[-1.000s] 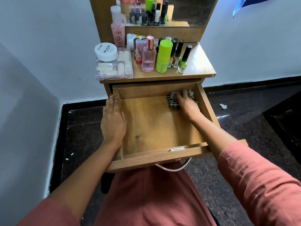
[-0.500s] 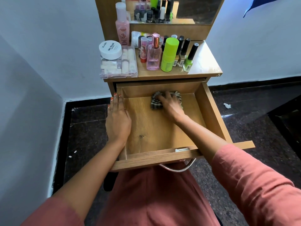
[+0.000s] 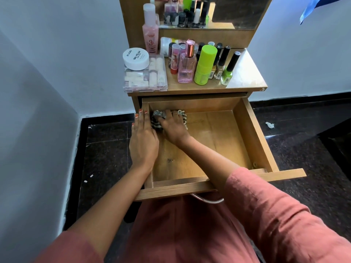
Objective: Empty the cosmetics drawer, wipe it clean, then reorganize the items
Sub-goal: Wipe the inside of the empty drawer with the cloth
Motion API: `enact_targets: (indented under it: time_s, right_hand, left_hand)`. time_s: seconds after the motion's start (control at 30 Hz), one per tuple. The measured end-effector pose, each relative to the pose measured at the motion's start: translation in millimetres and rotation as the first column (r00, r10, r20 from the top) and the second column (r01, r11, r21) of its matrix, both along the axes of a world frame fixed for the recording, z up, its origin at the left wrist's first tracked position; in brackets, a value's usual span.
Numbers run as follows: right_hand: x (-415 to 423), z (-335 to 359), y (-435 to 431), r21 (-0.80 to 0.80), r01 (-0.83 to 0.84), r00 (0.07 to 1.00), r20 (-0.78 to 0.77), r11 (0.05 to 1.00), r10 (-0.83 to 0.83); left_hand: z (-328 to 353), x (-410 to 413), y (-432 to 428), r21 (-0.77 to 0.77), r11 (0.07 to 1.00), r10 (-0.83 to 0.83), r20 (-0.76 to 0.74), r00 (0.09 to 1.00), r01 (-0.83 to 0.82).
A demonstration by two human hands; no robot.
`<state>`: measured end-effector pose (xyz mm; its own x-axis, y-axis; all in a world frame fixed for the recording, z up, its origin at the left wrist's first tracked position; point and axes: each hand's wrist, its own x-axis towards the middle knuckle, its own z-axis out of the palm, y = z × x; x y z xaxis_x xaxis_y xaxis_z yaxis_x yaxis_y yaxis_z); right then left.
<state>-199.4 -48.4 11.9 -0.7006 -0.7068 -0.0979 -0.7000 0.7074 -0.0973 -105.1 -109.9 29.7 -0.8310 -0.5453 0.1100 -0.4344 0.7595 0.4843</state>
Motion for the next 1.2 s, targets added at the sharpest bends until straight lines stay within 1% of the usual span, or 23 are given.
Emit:
enact_targets:
  time_s: [0.1, 0.37, 0.47, 0.57, 0.67, 0.83, 0.93, 1.2]
  right_hand:
    - [-5.0, 1.4, 5.0, -0.006, -0.045, 0.999, -0.002, 0.999, 0.045]
    - [-2.6, 3.8, 25.6, -0.033, -0.214, 0.967, 0.135, 0.976, 0.217]
    - [5.5, 0.3, 38.2, -0.032, -0.279, 0.947, 0.156, 0.96, 0.28]
    - [5.9, 0.4, 40.3, -0.017, -0.296, 0.944, 0.147, 0.955, 0.295]
    - [-2.8, -5.5, 37.3, -0.086, -0.317, 0.941, 0.099, 0.944, 0.325]
    - [-18.7, -8.3, 22.2, -0.089, -0.256, 0.964, 0.048, 0.962, 0.261]
    - [-24.8, -5.8, 17.9, -0.133, -0.23, 0.967, 0.08, 0.964, 0.242]
    - [-5.1, -4.9, 45.5, -0.135, -0.376, 0.908, 0.141, 0.917, 0.393]
  left_hand:
    - [0.2, -2.1, 1.4, -0.004, 1.0, -0.013, -0.005, 1.0, 0.013]
    - [1.3, 0.2, 1.2, 0.0, 1.0, -0.018, 0.004, 1.0, 0.018]
    - [0.7, 1.9, 0.8, 0.006, 1.0, -0.02, 0.011, 1.0, 0.02]
    - [0.2, 2.1, 0.4, 0.01, 1.0, -0.016, 0.014, 1.0, 0.016]
    - [1.5, 0.9, 2.7, 0.021, 1.0, -0.01, 0.016, 1.0, 0.01]
    - [2.4, -1.7, 0.7, 0.026, 1.0, -0.01, 0.011, 1.0, 0.01]
    - [2.7, -3.9, 0.7, 0.031, 0.999, -0.008, 0.008, 1.0, 0.008]
    - [0.2, -2.8, 1.1, 0.028, 1.0, -0.014, 0.011, 1.0, 0.014]
